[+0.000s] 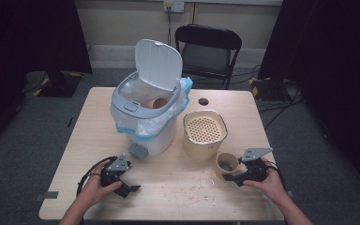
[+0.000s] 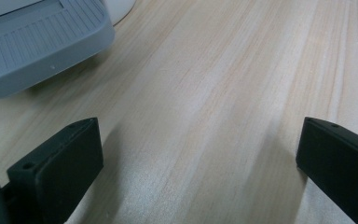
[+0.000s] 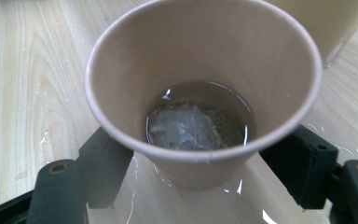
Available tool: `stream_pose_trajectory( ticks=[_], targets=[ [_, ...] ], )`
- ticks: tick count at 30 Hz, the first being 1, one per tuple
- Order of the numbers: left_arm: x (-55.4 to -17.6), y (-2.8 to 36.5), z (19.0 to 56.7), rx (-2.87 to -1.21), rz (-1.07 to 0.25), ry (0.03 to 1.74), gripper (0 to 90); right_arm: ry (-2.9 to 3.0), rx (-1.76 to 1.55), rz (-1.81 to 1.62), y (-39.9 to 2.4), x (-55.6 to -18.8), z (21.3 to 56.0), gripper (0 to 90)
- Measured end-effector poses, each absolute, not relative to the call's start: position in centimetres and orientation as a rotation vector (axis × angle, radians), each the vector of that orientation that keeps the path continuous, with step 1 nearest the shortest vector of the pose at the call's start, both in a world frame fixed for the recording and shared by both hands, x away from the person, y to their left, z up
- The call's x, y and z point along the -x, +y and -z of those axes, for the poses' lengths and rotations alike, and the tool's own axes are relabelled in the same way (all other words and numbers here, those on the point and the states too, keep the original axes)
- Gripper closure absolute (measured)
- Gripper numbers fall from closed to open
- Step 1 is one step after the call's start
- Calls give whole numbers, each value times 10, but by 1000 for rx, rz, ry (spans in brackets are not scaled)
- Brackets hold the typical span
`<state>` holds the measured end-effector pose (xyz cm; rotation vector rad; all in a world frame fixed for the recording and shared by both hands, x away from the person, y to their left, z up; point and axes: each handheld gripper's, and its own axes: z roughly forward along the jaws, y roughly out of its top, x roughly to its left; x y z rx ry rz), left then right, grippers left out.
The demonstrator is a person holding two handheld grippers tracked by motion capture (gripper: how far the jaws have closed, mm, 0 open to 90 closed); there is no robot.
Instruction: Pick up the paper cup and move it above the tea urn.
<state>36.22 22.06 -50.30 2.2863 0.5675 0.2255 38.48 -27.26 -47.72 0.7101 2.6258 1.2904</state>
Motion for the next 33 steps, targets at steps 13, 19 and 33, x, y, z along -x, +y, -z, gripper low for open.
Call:
stream_pose_trajectory(
  ticks=[13,19,33],
  targets=[
    [-362,221,503,-2278,-221,565,0,2637,-736,-1339,-268,-389,482,268],
    [-362,221,503,-2282,-222,561,0,2647,-725,-1326,-267,-390,485,272],
    [-362,221,503,-2288,-218,558,0,2645,-695,-1280,-265,-388,483,288]
  ],
)
